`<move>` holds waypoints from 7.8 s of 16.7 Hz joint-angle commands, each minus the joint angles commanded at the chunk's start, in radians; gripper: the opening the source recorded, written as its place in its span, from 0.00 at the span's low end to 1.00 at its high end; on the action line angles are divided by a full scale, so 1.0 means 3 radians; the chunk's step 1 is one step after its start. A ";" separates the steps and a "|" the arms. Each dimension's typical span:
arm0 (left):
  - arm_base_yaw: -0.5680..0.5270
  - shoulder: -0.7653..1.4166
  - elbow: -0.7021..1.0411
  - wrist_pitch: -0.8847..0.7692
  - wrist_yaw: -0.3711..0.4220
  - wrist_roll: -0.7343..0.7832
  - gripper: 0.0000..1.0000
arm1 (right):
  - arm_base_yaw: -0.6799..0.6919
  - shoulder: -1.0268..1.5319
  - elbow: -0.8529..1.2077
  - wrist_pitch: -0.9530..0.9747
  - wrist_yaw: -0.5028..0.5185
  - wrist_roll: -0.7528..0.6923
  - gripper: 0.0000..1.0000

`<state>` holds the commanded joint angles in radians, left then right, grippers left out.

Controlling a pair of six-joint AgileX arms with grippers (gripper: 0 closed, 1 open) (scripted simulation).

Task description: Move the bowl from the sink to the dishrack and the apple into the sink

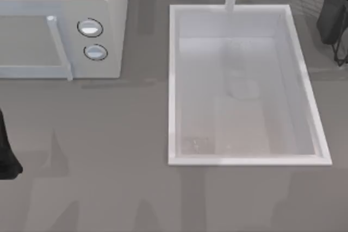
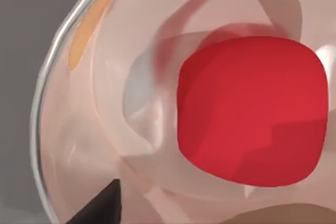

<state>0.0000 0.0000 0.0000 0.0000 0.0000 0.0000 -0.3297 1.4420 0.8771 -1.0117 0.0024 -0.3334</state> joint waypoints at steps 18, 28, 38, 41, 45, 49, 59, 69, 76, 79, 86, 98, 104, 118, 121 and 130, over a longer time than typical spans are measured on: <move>0.0000 0.0000 0.0000 0.0000 0.0000 0.0000 1.00 | -0.0017 0.0670 -0.0765 0.1454 -0.0008 0.0032 0.70; 0.0000 0.0000 0.0000 0.0000 0.0000 0.0000 1.00 | -0.0017 0.0670 -0.0765 0.1454 -0.0008 0.0032 0.00; 0.0000 0.0000 0.0000 0.0000 0.0000 0.0000 1.00 | -0.0007 0.0298 -0.0511 0.1108 -0.0024 0.0024 0.00; 0.0000 0.0000 0.0000 0.0000 0.0000 0.0000 1.00 | -0.0009 0.0206 -0.0283 0.0767 -0.0018 0.0007 0.00; 0.0000 0.0000 0.0000 0.0000 0.0000 0.0000 1.00 | -0.0028 -0.0011 0.0139 0.0075 -0.0022 0.0011 0.00; 0.0000 0.0000 0.0000 0.0000 0.0000 0.0000 1.00 | -0.0027 -0.0188 0.0414 -0.0312 -0.0027 0.0010 0.00; 0.0000 0.0000 0.0000 0.0000 0.0000 0.0000 1.00 | 0.0286 -0.0073 0.0375 0.0210 0.0166 0.0087 0.00; 0.0000 0.0000 0.0000 0.0000 0.0000 0.0000 1.00 | 0.1742 0.0378 -0.0008 0.3320 0.1217 0.0598 0.00; 0.0000 0.0000 0.0000 0.0000 0.0000 0.0000 1.00 | 0.2803 0.0520 -0.0384 0.5502 0.1948 0.1004 0.00; 0.0000 0.0000 0.0000 0.0000 0.0000 0.0000 1.00 | 0.3113 0.0533 -0.0501 0.6059 0.2150 0.1121 0.00; 0.0000 0.0000 0.0000 0.0000 0.0000 0.0000 1.00 | 0.3266 0.0532 -0.0562 0.6308 0.2247 0.1179 0.00; 0.0000 0.0000 0.0000 0.0000 0.0000 0.0000 1.00 | 0.3280 0.2005 -0.0768 0.8022 0.2282 0.1168 0.00; 0.0000 0.0000 0.0000 0.0000 0.0000 0.0000 1.00 | 0.3263 0.2629 -0.0894 0.8746 0.2275 0.1165 0.00; 0.0000 0.0000 0.0000 0.0000 0.0000 0.0000 1.00 | 0.3263 0.2631 -0.0895 0.8749 0.2275 0.1165 0.75; 0.0000 0.0000 0.0000 0.0000 0.0000 0.0000 1.00 | 0.3263 0.2631 -0.0895 0.8749 0.2275 0.1165 0.98; 0.0000 0.0000 0.0000 0.0000 0.0000 0.0000 1.00 | 0.3265 0.2630 -0.0892 0.8748 0.2275 0.1165 1.00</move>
<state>0.0000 0.0000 0.0000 0.0000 0.0000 0.0000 0.6498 2.2311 0.6094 1.6127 0.6848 0.0161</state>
